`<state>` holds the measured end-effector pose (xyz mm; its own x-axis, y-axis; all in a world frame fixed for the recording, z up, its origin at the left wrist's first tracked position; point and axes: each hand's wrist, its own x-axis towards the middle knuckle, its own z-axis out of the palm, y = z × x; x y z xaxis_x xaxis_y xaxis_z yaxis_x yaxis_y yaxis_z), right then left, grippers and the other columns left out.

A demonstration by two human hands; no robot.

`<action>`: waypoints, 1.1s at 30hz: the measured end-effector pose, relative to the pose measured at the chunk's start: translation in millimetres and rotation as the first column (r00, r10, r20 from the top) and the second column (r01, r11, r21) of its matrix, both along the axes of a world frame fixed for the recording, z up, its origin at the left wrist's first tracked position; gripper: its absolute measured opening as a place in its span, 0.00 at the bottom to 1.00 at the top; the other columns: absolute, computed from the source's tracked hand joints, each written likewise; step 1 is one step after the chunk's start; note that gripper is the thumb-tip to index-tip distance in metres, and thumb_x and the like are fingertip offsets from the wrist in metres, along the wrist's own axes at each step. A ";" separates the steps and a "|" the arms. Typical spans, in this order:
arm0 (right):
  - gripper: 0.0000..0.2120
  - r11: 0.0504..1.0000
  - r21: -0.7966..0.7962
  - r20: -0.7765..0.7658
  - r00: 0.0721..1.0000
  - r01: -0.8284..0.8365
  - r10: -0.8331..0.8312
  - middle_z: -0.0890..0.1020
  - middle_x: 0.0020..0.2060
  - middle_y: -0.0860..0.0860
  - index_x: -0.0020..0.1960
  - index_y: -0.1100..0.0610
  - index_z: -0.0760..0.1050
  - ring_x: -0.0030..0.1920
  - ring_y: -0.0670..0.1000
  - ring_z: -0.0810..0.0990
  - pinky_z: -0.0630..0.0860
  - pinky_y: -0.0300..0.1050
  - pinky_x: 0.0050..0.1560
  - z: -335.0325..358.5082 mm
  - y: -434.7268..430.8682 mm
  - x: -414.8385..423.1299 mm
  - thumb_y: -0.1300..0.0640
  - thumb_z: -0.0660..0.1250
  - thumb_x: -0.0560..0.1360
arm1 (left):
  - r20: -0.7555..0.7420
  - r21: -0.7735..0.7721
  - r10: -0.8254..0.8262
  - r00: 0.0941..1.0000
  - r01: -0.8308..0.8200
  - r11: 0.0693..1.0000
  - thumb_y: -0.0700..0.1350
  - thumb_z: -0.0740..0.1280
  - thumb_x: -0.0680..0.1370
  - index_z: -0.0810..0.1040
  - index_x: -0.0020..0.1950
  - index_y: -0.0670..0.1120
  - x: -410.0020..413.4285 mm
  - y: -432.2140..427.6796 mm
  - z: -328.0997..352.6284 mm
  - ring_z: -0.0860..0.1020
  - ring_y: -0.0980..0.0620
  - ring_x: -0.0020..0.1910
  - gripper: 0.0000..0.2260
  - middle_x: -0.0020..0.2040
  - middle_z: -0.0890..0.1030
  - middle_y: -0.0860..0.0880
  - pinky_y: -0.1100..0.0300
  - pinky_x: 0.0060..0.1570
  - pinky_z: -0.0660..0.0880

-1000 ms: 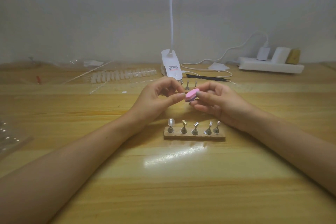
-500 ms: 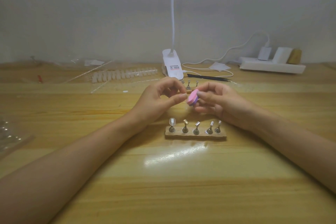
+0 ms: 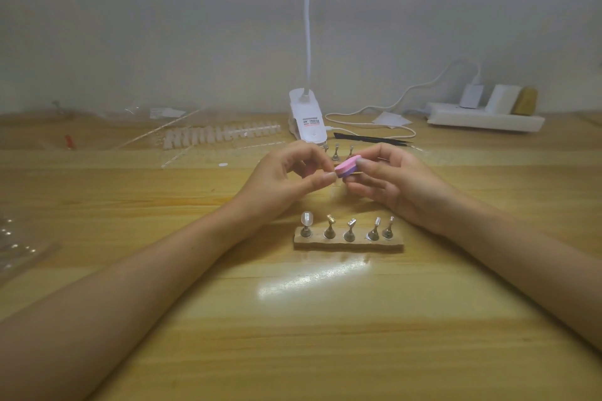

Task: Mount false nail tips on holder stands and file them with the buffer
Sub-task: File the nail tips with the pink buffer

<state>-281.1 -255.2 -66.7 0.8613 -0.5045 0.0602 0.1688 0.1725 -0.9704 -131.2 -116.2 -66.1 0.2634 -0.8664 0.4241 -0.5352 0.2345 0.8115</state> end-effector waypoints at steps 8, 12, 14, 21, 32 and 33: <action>0.11 0.713 -0.699 -0.117 0.977 0.047 -0.178 0.85 0.45 0.46 0.49 0.59 0.77 0.47 0.45 0.83 0.80 0.42 0.40 -2.7 1.4 -10.4 0.59 0.77 0.72 | -0.158 0.036 -0.013 0.987 0.019 0.999 0.44 0.73 0.74 0.82 0.41 0.47 2.3 -0.1 -0.8 0.71 0.58 0.37 0.03 0.35 0.79 0.58 0.71 0.38 0.67; 0.14 0.418 -0.904 -0.022 0.968 0.088 -0.251 0.82 0.53 0.43 0.54 0.51 0.78 0.48 0.45 0.77 0.70 0.37 0.43 2.1 0.4 -16.7 0.55 0.78 0.71 | -0.192 0.084 -0.041 0.981 0.058 0.995 0.51 0.73 0.70 0.82 0.40 0.48 2.7 0.5 -0.2 0.72 0.60 0.35 0.07 0.34 0.79 0.57 0.72 0.38 0.68; 0.15 0.404 -0.905 0.070 0.983 0.133 -0.168 0.82 0.51 0.45 0.55 0.50 0.78 0.48 0.47 0.78 0.71 0.37 0.44 8.6 5.5 -17.5 0.56 0.77 0.71 | -0.204 0.084 -0.063 0.977 0.081 0.993 0.49 0.73 0.70 0.82 0.40 0.47 3.4 0.2 -0.4 0.74 0.62 0.35 0.06 0.34 0.79 0.58 0.73 0.39 0.68; 0.09 0.148 -0.965 0.192 0.969 0.216 -0.158 0.82 0.41 0.45 0.48 0.57 0.83 0.43 0.45 0.75 0.66 0.28 0.47 13.2 23.5 -14.1 0.58 0.78 0.69 | -0.252 0.076 -0.124 0.960 0.147 0.986 0.49 0.73 0.70 0.83 0.39 0.51 4.4 0.8 -0.3 0.80 0.62 0.40 0.03 0.37 0.83 0.56 0.73 0.42 0.72; 0.08 0.216 -0.954 0.173 0.970 0.208 -0.170 0.81 0.42 0.39 0.46 0.56 0.84 0.46 0.43 0.77 0.72 0.48 0.51 18.0 31.1 -15.7 0.58 0.79 0.69 | -0.258 0.090 -0.145 0.955 0.174 0.981 0.50 0.73 0.70 0.85 0.39 0.51 5.2 1.2 -1.9 0.80 0.60 0.42 0.04 0.39 0.84 0.54 0.71 0.46 0.72; 0.08 0.219 -0.954 0.170 0.971 0.204 -0.166 0.81 0.42 0.38 0.47 0.56 0.84 0.46 0.41 0.77 0.72 0.47 0.51 17.8 30.9 -15.6 0.58 0.78 0.69 | -0.256 0.092 -0.148 0.955 0.177 0.980 0.50 0.73 0.70 0.85 0.39 0.51 5.9 1.0 -2.3 0.80 0.60 0.43 0.04 0.39 0.84 0.54 0.70 0.47 0.73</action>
